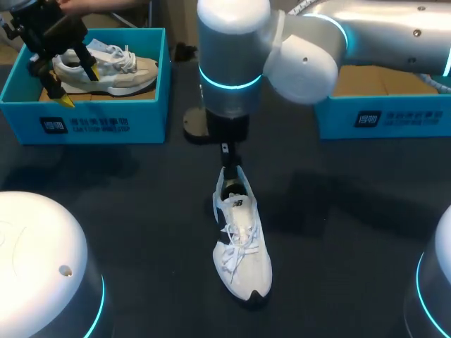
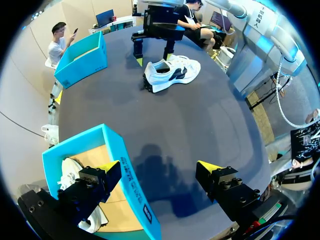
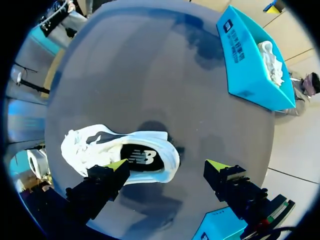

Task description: Take the shoe out of the shoebox, open the shoe tongue, remove and reinsert the insole, then place the shoe into the shoebox

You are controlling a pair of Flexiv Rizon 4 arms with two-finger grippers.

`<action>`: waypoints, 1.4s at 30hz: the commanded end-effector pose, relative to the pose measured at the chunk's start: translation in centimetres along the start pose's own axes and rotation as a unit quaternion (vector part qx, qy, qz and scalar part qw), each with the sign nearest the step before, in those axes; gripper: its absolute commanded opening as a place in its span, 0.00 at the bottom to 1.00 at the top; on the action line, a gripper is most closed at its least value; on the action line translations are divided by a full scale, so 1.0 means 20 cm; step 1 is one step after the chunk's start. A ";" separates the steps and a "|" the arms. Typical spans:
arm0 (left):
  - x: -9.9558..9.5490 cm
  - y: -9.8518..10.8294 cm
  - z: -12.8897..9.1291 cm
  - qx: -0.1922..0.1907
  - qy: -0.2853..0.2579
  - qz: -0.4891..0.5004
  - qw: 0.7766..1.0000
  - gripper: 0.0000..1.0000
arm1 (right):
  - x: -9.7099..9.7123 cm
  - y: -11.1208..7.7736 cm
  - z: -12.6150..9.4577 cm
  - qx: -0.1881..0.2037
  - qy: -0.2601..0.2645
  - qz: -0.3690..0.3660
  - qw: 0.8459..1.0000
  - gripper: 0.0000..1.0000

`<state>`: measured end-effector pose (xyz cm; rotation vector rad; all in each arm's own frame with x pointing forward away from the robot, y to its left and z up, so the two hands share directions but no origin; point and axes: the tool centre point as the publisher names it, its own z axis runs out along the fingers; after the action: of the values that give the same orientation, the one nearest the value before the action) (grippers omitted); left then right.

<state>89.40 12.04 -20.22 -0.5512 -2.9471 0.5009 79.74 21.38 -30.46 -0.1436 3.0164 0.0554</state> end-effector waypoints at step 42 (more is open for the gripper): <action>0.00 0.00 0.00 -0.001 0.000 0.000 1.000 1.00 | -0.08 -0.06 0.45 0.000 0.017 0.006 1.000 0.77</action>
<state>89.40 12.04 -20.22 -0.5512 -2.9471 0.5009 82.38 20.85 -38.82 -0.1270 3.0488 0.0466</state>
